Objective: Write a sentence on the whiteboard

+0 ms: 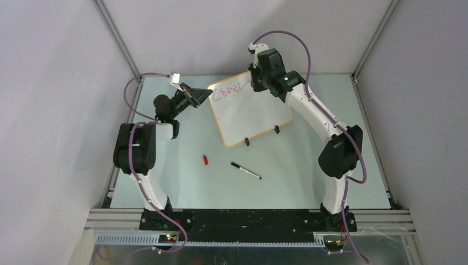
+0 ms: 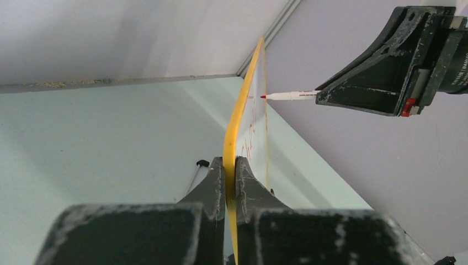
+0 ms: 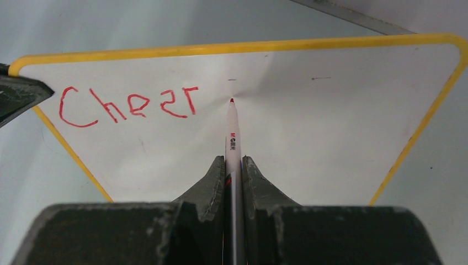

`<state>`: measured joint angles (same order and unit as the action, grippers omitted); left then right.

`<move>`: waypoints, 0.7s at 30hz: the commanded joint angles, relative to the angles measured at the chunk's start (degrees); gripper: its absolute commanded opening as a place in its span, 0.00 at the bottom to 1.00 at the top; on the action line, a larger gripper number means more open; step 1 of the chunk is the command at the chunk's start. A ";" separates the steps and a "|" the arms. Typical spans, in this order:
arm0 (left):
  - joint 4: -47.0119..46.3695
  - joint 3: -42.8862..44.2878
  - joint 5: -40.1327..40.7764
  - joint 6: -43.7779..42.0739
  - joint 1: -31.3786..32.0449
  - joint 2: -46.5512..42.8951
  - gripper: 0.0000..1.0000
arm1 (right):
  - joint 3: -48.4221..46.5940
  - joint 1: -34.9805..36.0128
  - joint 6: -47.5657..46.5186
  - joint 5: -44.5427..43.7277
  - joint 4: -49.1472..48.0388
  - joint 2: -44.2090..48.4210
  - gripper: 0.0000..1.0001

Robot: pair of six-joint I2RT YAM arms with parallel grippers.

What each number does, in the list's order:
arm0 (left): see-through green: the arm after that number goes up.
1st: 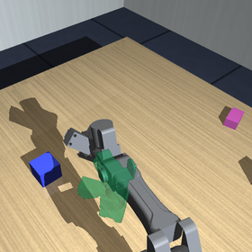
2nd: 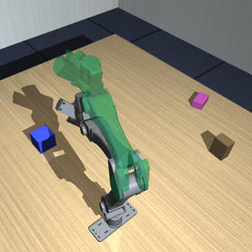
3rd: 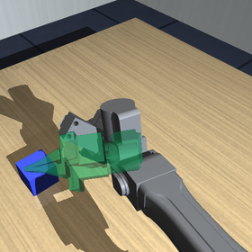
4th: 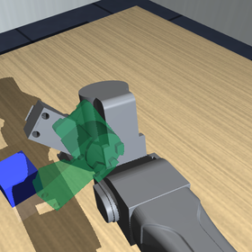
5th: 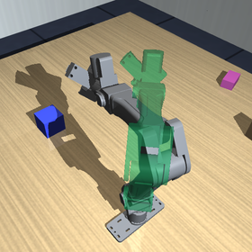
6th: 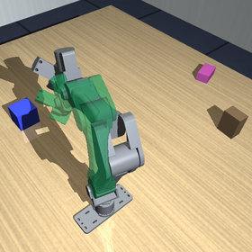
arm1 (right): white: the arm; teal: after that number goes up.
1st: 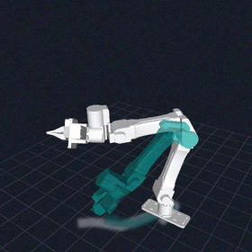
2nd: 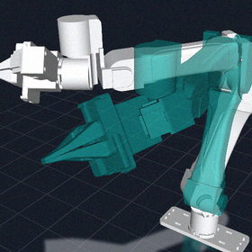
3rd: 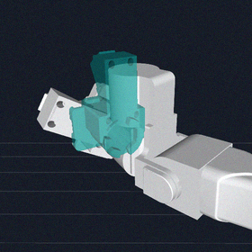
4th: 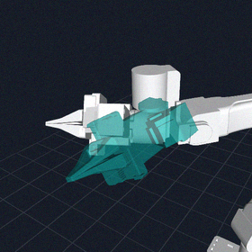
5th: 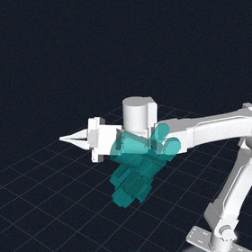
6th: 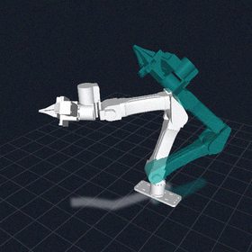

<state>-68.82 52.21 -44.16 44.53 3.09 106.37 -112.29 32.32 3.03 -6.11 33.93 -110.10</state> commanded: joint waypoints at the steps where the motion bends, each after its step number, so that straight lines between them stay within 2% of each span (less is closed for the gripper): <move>1: -2.14 -0.82 -2.91 -4.44 0.78 -0.90 0.00 | -0.04 -0.51 0.84 1.19 -2.97 2.93 0.00; 21: -2.28 -0.82 -3.00 -4.28 0.64 -0.90 0.00 | -5.72 0.65 -0.14 -0.30 -0.83 -1.61 0.00</move>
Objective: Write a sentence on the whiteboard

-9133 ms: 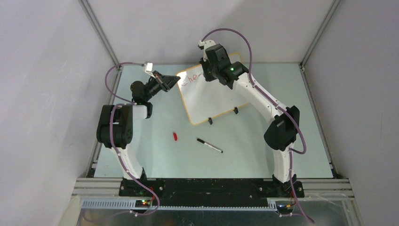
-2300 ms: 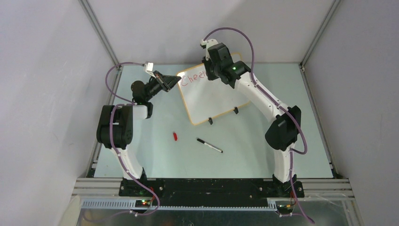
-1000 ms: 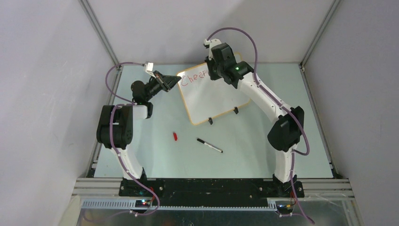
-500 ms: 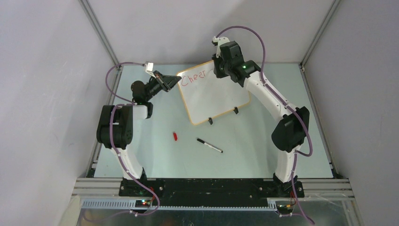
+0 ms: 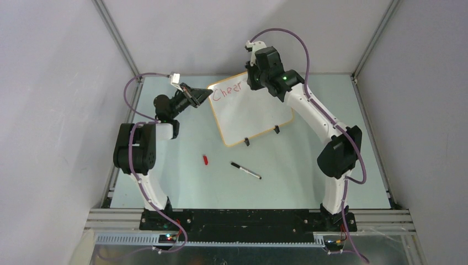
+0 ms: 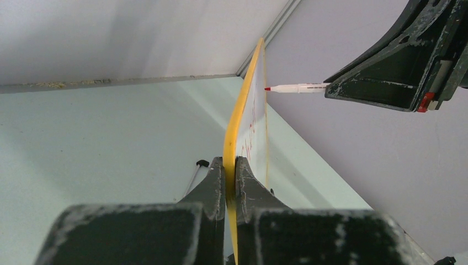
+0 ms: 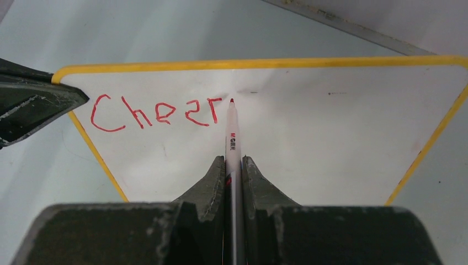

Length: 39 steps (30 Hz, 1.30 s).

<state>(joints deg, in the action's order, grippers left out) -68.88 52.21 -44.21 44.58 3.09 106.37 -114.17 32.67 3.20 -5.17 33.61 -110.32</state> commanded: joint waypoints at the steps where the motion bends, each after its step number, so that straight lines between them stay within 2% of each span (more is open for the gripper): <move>1: -2.22 -0.84 -2.92 -4.32 0.62 -0.90 0.00 | -4.15 0.36 -0.39 -1.69 -0.24 -1.67 0.00; 39: -2.05 -0.96 -2.82 -4.67 0.64 -1.16 0.00 | -7.13 1.61 -1.33 -2.14 1.88 -4.81 0.00</move>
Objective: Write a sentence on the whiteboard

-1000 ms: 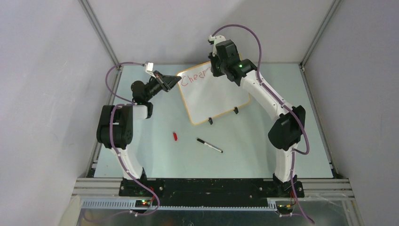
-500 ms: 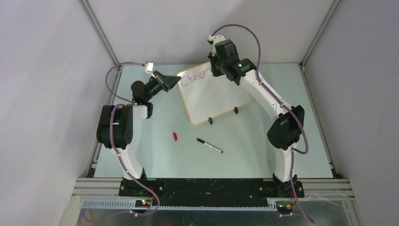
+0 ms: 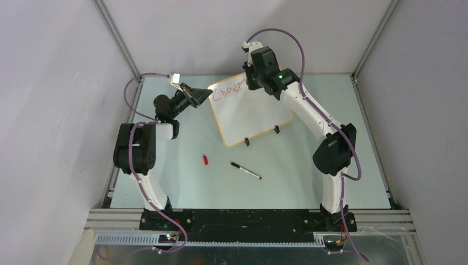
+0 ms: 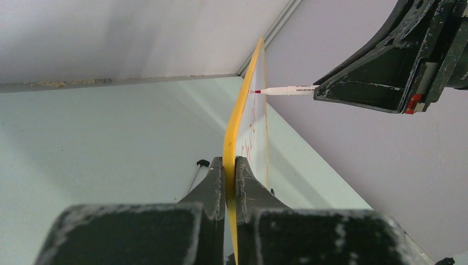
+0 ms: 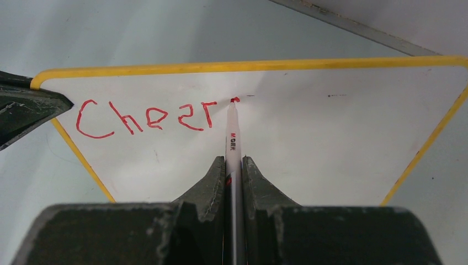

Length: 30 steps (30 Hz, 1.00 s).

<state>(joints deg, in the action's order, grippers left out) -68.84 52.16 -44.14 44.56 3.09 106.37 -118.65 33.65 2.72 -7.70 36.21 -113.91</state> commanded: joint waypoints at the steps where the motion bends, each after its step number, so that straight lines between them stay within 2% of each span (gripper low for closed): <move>1: -2.09 -0.92 -2.93 -4.65 0.62 -1.16 0.00 | -2.64 0.71 -0.82 0.45 -0.64 -1.23 0.00; 30: -2.19 -1.01 -2.76 -4.56 0.65 -1.26 0.00 | 2.43 0.45 -0.58 -1.42 -0.78 1.59 0.00</move>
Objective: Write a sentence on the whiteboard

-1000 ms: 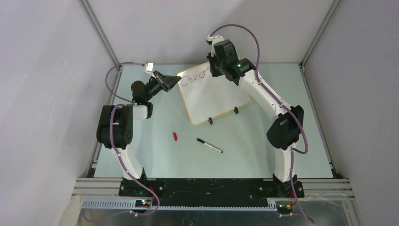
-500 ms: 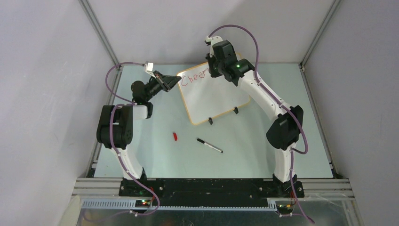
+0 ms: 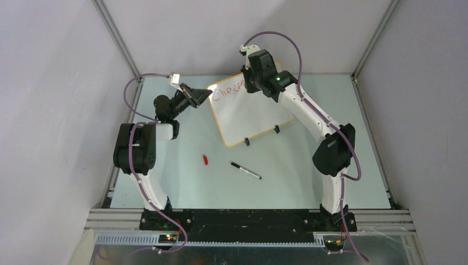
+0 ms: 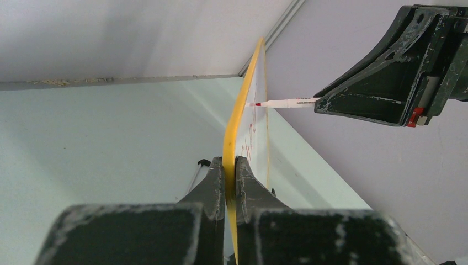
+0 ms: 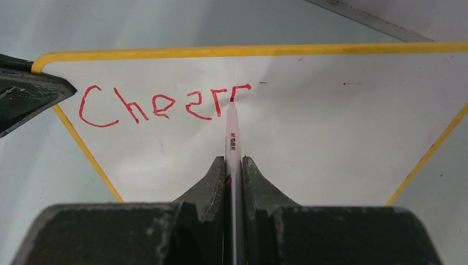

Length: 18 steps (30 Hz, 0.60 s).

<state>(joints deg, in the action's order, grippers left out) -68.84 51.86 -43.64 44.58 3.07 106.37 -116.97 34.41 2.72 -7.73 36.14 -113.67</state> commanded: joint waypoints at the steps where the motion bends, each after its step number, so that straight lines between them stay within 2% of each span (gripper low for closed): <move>1: -2.22 -0.75 -3.24 -4.59 0.65 -1.25 0.00 | 0.72 -0.53 -0.51 -1.45 -0.72 1.35 0.00; 18: -2.09 -0.77 -3.21 -4.66 0.64 -1.26 0.00 | 0.64 -1.83 0.09 -2.16 -0.04 1.65 0.00</move>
<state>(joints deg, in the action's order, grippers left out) -68.86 51.86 -43.64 44.56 3.09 106.37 -116.97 33.34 2.94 -7.90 36.29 -113.56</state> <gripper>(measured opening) 0.036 0.149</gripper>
